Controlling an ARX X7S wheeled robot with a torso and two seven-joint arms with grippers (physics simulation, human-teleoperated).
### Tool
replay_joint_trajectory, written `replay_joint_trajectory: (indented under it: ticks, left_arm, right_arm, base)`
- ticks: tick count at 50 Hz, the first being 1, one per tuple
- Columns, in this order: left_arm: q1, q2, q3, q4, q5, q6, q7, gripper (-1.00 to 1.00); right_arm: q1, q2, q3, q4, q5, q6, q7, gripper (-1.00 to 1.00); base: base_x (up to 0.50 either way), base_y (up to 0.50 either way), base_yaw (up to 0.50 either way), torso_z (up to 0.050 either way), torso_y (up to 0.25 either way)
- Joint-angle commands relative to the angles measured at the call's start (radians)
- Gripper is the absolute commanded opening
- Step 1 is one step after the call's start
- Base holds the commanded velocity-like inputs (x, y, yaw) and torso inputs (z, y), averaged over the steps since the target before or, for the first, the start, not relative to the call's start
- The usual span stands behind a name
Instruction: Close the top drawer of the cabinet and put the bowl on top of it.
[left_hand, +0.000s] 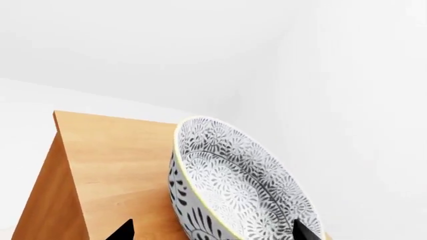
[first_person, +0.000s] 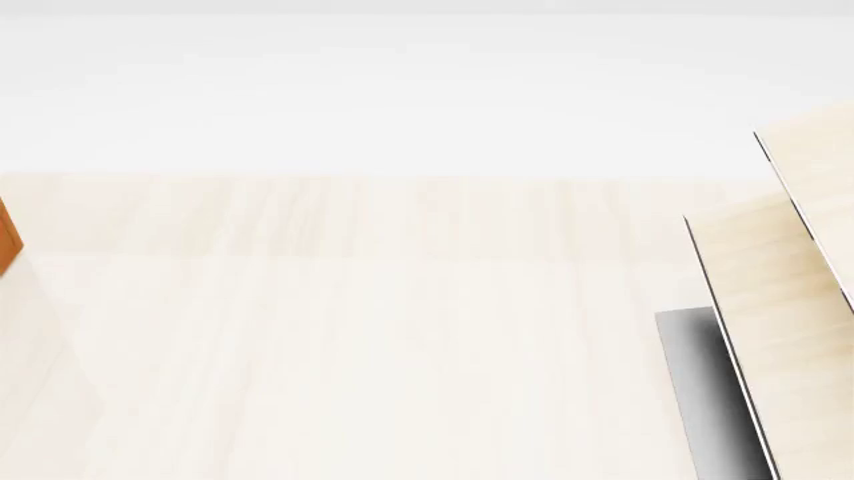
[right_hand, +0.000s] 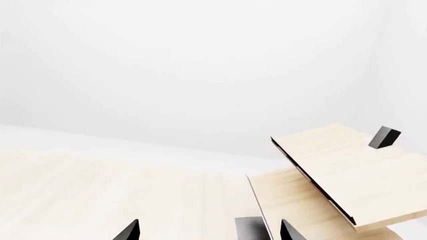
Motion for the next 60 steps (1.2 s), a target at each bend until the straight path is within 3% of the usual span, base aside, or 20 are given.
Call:
replay_joint_trajectory:
  ticks: [1,42,60]
  left_arm:
    - [0.034,-0.018,-0.051,0.077,-0.067,-0.025,-0.028,1.0]
    - [0.331,-0.121,-0.319,0.512,-0.305,-0.086,-0.099,1.0]
    - [0.604,-0.151,-0.606,0.83,-0.402,-0.162,-0.177,1.0]
  right_arm:
    - [-0.003,0.002,-0.003,0.003,-0.003,-0.009,-0.001,1.0]
    - [0.034,-0.023,-0.032,0.045,0.004,-0.008,-0.023,1.0]
    - [0.019,-0.009,-0.02,0.045,0.01,-0.028,-0.019,1.0]
  base:
    - [0.0,0.0,0.0,0.0,0.0]
    - [0.0,0.0,0.0,0.0,0.0]
    - [0.0,0.0,0.0,0.0,0.0]
